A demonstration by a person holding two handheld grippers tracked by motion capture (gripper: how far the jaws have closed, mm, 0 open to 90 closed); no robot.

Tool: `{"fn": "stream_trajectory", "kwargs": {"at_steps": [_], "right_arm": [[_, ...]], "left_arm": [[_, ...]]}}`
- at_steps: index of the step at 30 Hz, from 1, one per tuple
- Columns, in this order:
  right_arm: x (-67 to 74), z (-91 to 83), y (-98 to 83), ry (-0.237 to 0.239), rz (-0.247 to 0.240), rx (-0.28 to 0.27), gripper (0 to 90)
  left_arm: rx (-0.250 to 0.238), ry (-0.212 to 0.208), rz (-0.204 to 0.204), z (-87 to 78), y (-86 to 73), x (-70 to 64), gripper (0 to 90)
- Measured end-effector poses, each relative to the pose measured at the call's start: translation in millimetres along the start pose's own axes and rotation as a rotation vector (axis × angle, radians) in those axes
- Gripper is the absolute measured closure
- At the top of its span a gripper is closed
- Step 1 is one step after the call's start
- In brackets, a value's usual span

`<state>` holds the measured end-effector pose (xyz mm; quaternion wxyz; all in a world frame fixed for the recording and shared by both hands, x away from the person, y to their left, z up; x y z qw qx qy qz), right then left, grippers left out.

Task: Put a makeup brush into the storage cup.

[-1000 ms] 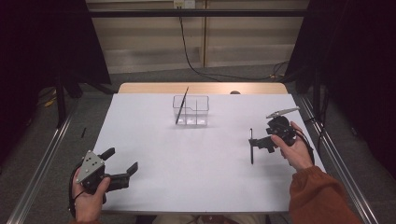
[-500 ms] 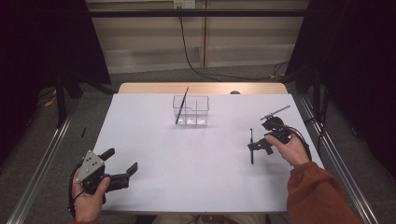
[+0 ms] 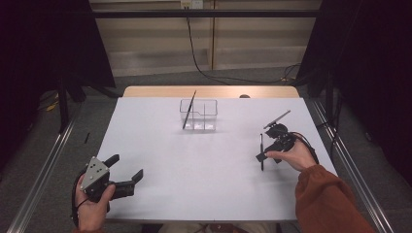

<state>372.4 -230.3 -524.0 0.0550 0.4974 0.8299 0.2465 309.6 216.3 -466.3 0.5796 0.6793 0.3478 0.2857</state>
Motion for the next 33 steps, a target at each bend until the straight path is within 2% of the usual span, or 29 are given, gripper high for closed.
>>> {"fn": "stream_trajectory", "kwargs": {"at_steps": [3,6,12,17,21,23,29,33], "right_arm": [[1.7,1.5,-1.7,0.008,0.009,0.023,19.7],[1.8,3.5,-3.6,-0.008,-0.005,0.046,25.9],[0.6,5.6,-3.6,-0.036,0.009,0.086,31.4],[4.5,9.0,-2.4,-0.023,0.036,0.111,36.7],[7.5,13.7,-4.5,-0.017,0.034,0.142,40.6],[8.7,14.1,-5.1,-0.031,0.026,0.154,41.5],[5.8,15.8,-4.0,-0.08,0.011,0.186,52.3],[6.4,17.5,-2.7,-0.122,-0.024,0.233,54.8]], "left_arm": [[0.001,0.001,-0.002,0.1,-0.2,-0.3,3.1],[0.001,0.002,-0.003,0.4,-0.2,-0.5,3.1],[0.0,0.003,-0.003,0.3,-0.3,-0.4,3.1],[0.002,0.002,0.0,0.0,-0.3,-0.3,3.1],[0.001,0.003,-0.001,-0.2,-0.3,0.3,3.1],[0.001,0.003,0.0,-0.2,-0.4,0.1,3.1],[0.002,0.006,0.0,-0.2,-0.5,0.1,3.1],[0.0,0.007,0.001,-1.0,0.0,0.0,3.1]]}}
Point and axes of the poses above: each handheld gripper's, and its own axes: z roughly forward along the jaws, y roughly out of its top, x roughly to its left, the point moved 9 cm from there along z, roughly forward along the jaws, and after that the axes turned 10 degrees about -x, right-handed, at the moved point
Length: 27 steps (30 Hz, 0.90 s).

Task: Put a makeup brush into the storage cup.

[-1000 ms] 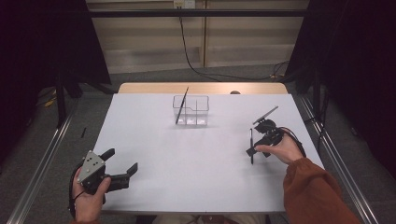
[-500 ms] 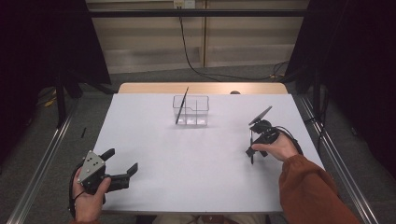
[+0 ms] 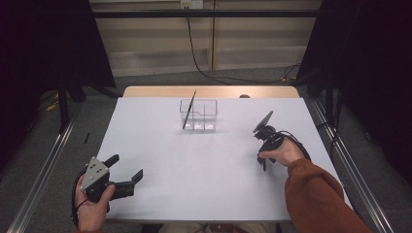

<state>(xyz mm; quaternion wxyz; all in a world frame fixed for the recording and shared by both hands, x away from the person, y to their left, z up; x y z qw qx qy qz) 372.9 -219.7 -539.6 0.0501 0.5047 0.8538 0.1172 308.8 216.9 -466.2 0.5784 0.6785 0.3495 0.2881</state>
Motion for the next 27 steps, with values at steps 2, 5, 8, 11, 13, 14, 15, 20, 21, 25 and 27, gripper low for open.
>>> {"fn": "stream_trajectory", "kwargs": {"at_steps": [2,5,8,11,13,14,15,20,21,25,27], "right_arm": [[0.5,0.0,0.3,-0.002,-0.002,0.01,55.2],[0.4,-0.3,0.0,-0.003,-0.004,0.009,56.5],[0.6,-0.5,0.0,-0.009,-0.007,0.008,58.2],[0.5,-0.8,0.0,-0.01,-0.008,0.01,61.0],[0.0,-0.9,-0.1,-0.011,-0.015,0.006,65.6],[0.3,-1.4,-0.5,-0.009,-0.008,0.009,67.4],[-0.2,-1.6,-0.6,-0.006,-0.009,0.006,69.8],[-4.5,-2.2,-2.1,-0.001,0.007,-0.016,81.9],[-5.0,-2.2,-2.3,0.004,0.009,-0.022,84.6],[-5.5,-2.3,-2.7,-0.001,0.006,-0.032,84.7],[-5.8,-2.5,-2.9,-0.007,-0.002,-0.036,84.7]], "left_arm": [[0.0,0.0,-0.002,0.1,-0.2,0.3,3.1],[-0.002,0.0,-0.005,0.1,-0.3,0.2,3.1],[-0.001,0.0,-0.006,-0.1,-0.4,0.3,3.1],[-0.001,0.001,-0.005,0.0,-0.3,0.1,3.1],[-0.001,0.001,-0.006,0.0,-0.4,0.0,3.1],[-0.001,0.001,-0.007,0.0,-0.4,0.0,3.1],[0.0,0.001,-0.006,-0.1,-0.5,0.2,3.1],[0.001,0.001,-0.006,-0.3,-0.6,0.4,3.1],[0.002,0.0,-0.007,-0.2,-0.8,0.4,3.1],[0.004,0.0,-0.008,-0.1,-1.1,1.1,3.1],[0.003,-0.001,-0.009,-0.2,-1.0,1.1,3.1]]}}
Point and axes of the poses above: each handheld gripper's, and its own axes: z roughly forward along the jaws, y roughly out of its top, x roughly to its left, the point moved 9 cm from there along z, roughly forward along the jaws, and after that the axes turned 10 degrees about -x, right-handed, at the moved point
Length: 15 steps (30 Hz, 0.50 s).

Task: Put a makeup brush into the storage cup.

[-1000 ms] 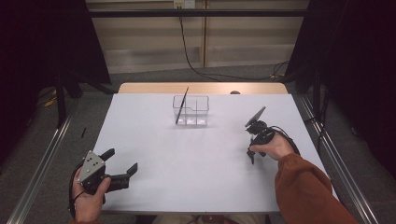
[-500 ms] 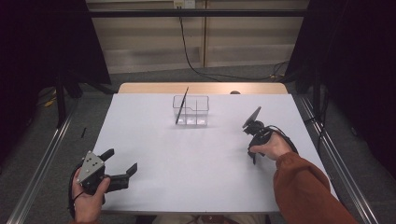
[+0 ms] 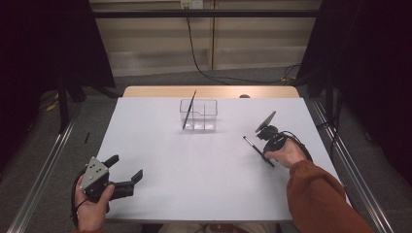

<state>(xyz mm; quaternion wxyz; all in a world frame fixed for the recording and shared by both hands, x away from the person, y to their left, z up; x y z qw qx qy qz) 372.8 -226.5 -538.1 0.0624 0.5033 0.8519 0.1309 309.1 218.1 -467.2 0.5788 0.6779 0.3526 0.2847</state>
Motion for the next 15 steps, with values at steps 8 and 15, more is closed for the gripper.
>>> {"fn": "stream_trajectory", "kwargs": {"at_steps": [8,15], "right_arm": [[-0.5,-2.3,-1.9,0.009,0.004,-0.063,84.9],[-0.4,-6.9,-2.4,0.019,0.013,-0.13,85.0]], "left_arm": [[0.002,0.0,-0.003,0.8,-0.4,-0.2,3.1],[0.003,-0.002,-0.005,0.6,-0.6,-0.4,3.3]]}}
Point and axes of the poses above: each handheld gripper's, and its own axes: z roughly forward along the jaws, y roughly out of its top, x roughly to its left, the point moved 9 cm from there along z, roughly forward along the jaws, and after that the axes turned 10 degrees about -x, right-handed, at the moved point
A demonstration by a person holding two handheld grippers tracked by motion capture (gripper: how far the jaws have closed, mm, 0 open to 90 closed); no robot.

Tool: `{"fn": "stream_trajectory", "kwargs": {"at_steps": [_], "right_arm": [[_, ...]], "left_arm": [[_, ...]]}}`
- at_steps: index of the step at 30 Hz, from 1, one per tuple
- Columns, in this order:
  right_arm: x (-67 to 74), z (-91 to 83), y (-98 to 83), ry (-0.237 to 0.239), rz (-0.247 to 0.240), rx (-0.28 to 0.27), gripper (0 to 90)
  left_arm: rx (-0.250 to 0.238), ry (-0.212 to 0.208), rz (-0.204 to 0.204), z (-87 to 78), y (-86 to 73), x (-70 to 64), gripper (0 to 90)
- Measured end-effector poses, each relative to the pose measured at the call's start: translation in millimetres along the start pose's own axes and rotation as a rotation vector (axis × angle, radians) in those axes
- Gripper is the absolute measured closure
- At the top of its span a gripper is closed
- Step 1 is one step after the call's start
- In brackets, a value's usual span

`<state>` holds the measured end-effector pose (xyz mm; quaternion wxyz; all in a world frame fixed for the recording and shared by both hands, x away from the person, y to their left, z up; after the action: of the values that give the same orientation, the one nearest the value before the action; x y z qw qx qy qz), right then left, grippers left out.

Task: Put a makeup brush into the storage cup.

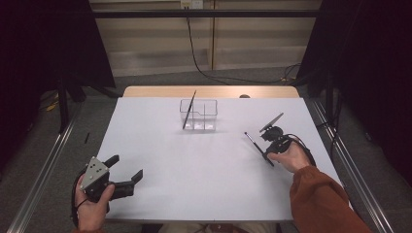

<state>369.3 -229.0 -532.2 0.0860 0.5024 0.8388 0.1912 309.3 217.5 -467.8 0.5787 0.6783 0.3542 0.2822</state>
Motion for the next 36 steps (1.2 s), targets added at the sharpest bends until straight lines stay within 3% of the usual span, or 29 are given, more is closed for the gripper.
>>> {"fn": "stream_trajectory", "kwargs": {"at_steps": [6,15,24,36], "right_arm": [[1.8,-6.4,2.2,0.032,0.013,-0.091,85.0],[5.2,-12.8,-2.9,0.06,0.04,-0.179,84.9],[6.5,-20.1,-3.6,0.107,0.022,-0.309,84.9],[2.9,-36.1,-0.9,0.125,0.029,-0.479,84.9]], "left_arm": [[-0.001,0.002,-0.001,-0.6,0.2,0.3,3.3],[-0.004,0.003,-0.003,-2.1,0.9,0.2,3.2],[-0.001,-0.004,-0.001,-1.9,1.1,-1.1,3.2],[0.0,-0.009,0.001,-2.0,0.7,-1.3,3.3]]}}
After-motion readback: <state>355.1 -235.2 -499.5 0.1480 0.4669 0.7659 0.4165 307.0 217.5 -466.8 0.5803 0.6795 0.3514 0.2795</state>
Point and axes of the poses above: each handheld gripper's, and its own axes: z roughly forward along the jaws, y roughly out of its top, x roughly to its left, the point moved 9 cm from there along z, roughly forward along the jaws, and after that the axes turned 10 degrees about -x, right-handed, at the moved point
